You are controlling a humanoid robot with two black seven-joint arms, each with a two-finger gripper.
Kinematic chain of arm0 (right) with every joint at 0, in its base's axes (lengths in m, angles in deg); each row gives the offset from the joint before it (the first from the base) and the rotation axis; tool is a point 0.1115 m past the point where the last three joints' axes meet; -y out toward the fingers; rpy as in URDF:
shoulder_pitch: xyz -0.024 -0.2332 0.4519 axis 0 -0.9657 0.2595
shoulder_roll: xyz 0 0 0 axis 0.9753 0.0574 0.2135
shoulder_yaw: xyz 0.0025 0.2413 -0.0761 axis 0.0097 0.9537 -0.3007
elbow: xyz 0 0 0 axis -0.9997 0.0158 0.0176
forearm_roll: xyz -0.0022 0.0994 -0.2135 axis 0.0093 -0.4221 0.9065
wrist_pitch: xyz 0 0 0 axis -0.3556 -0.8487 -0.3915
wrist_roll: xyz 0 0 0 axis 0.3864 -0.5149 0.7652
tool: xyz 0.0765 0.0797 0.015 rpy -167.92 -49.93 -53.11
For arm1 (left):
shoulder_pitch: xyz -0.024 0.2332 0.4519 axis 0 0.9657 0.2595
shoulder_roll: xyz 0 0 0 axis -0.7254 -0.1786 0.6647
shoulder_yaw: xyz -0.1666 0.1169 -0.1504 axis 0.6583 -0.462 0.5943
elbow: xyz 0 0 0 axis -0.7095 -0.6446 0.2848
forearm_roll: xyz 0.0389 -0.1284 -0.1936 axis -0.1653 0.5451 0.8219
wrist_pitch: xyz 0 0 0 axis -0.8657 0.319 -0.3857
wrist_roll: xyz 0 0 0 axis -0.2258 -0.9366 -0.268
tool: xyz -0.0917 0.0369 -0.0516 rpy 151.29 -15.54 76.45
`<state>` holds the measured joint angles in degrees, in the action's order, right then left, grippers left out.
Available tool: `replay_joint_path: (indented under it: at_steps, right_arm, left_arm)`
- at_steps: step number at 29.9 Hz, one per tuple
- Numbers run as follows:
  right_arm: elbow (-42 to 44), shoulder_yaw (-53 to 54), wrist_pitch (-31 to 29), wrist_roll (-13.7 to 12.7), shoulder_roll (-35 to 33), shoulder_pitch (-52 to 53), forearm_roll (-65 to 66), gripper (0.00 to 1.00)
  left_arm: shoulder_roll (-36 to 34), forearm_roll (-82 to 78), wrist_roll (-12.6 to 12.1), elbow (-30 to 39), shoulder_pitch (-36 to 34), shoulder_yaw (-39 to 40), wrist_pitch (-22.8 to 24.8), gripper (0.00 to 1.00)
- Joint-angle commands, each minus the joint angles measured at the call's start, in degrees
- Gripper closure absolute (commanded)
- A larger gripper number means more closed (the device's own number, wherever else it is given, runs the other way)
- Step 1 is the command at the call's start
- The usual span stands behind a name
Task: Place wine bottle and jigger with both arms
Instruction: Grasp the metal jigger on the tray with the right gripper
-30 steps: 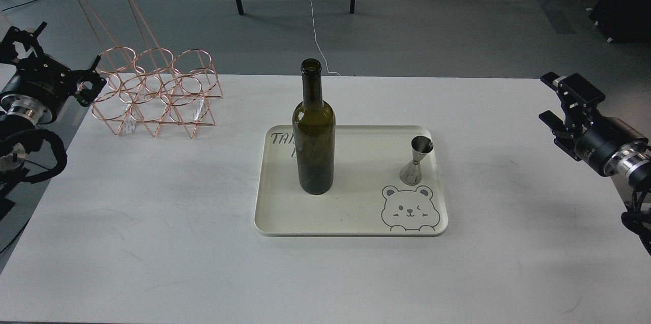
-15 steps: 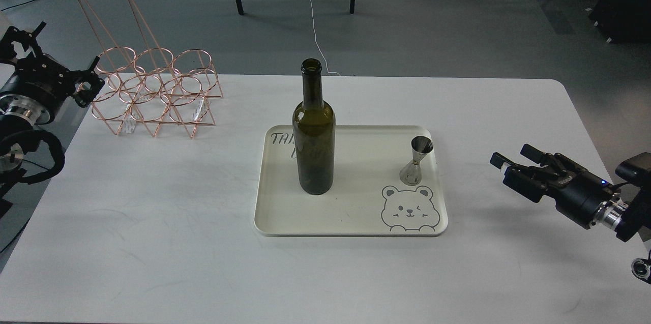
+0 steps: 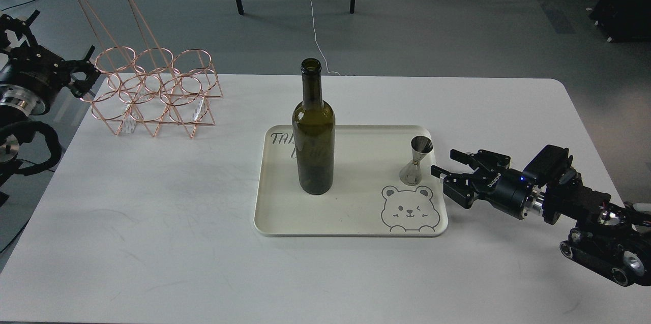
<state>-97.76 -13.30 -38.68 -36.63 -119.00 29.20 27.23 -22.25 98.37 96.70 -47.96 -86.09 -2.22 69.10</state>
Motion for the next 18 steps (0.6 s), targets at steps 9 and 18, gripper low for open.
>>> replay_joint_path:
  at_steps: [9, 18]
  right_arm:
    - [2.75, -1.66, 0.04, 0.0, 4.45, 1.62, 0.01, 0.57]
    - [3.8, -1.66, 0.3, 0.0, 4.98, 2.15, -0.08, 0.98]
  left_arm:
    - [-2.43, 0.0, 0.06, 0.01, 0.05, 0.09, 0.3, 0.02]
    - [-2.34, 0.0, 0.06, 0.01, -0.03, 0.27, 0.21, 0.02]
